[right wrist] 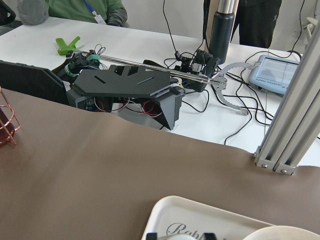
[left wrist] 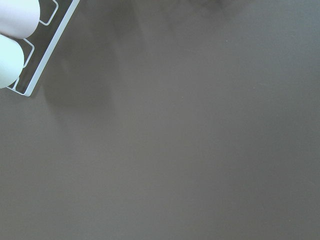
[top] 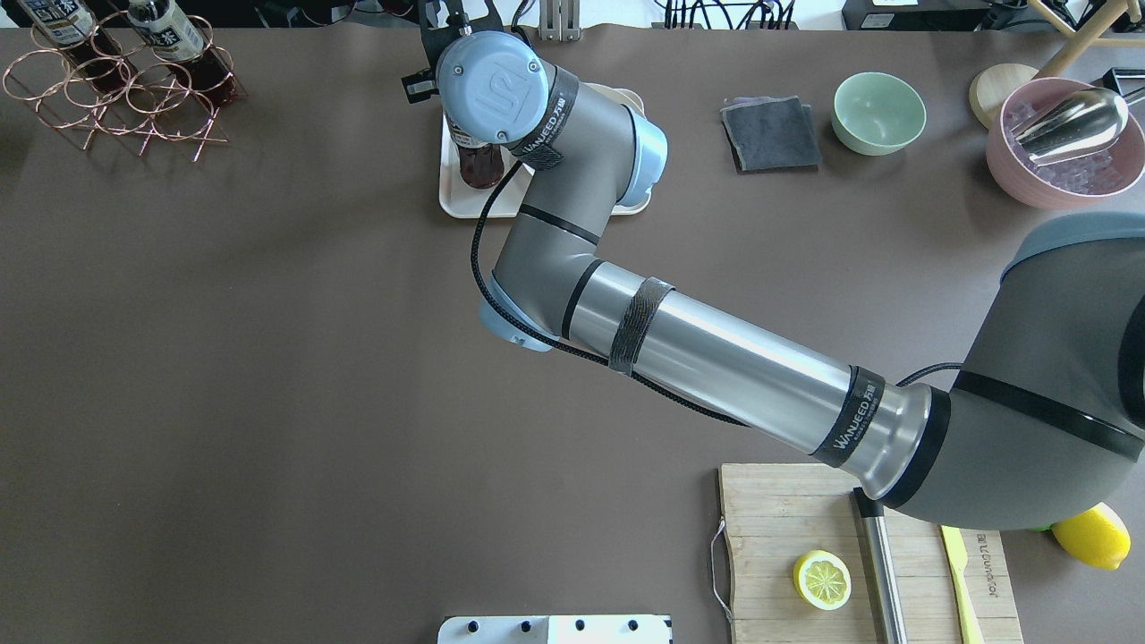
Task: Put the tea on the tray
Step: 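Lower the bottle onto the tray beside the plate and open right gripper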
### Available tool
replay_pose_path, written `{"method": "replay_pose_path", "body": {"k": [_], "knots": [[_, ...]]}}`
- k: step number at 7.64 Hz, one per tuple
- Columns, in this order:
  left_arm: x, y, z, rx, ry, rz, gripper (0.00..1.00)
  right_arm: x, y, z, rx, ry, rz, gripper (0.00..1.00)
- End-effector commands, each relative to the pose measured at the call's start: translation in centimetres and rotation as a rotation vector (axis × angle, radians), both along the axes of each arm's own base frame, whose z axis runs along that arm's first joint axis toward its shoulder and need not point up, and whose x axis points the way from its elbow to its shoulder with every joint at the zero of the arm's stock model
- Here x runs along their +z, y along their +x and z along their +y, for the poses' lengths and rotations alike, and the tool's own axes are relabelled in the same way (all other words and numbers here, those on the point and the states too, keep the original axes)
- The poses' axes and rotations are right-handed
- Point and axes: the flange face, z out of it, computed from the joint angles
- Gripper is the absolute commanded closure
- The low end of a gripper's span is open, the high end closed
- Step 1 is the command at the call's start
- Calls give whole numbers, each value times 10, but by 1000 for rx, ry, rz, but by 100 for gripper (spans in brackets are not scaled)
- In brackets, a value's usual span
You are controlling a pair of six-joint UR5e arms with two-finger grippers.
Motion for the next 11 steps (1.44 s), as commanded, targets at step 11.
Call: {"method": "replay_pose_path", "body": {"k": [11], "knots": [[41, 4, 54, 10, -134, 98, 3, 67, 304, 59, -178, -509, -150, 1]]}}
